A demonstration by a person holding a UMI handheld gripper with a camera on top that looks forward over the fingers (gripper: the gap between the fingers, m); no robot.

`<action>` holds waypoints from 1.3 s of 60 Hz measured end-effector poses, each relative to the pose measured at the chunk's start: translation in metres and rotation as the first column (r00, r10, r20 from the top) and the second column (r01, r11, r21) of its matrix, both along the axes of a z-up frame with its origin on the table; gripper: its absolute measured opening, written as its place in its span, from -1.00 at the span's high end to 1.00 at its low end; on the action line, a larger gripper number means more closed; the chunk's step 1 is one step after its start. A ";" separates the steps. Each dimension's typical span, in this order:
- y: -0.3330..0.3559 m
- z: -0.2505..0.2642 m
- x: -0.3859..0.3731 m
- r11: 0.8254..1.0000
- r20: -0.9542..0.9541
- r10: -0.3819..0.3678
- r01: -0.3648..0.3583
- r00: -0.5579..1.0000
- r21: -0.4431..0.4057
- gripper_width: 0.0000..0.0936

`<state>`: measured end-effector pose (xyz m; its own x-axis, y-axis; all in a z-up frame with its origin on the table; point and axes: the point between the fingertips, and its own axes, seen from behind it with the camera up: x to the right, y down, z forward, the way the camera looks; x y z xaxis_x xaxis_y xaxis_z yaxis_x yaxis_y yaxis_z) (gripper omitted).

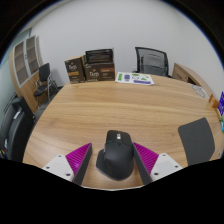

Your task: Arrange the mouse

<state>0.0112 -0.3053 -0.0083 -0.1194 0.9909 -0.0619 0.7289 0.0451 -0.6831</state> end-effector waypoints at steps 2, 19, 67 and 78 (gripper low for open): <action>0.001 -0.002 0.000 1.000 0.001 -0.005 0.005 1.000 0.001 -0.73; 0.008 -0.005 -0.004 1.000 -0.024 -0.001 0.001 1.000 0.018 -0.26; 0.125 0.182 -0.011 0.992 -0.175 -0.126 0.124 0.977 -0.023 0.13; 0.232 0.197 -0.024 0.977 -0.219 -0.197 0.210 0.956 0.040 0.13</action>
<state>-0.0123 -0.0730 0.1884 0.0813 0.9967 0.0052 0.5654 -0.0418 -0.8238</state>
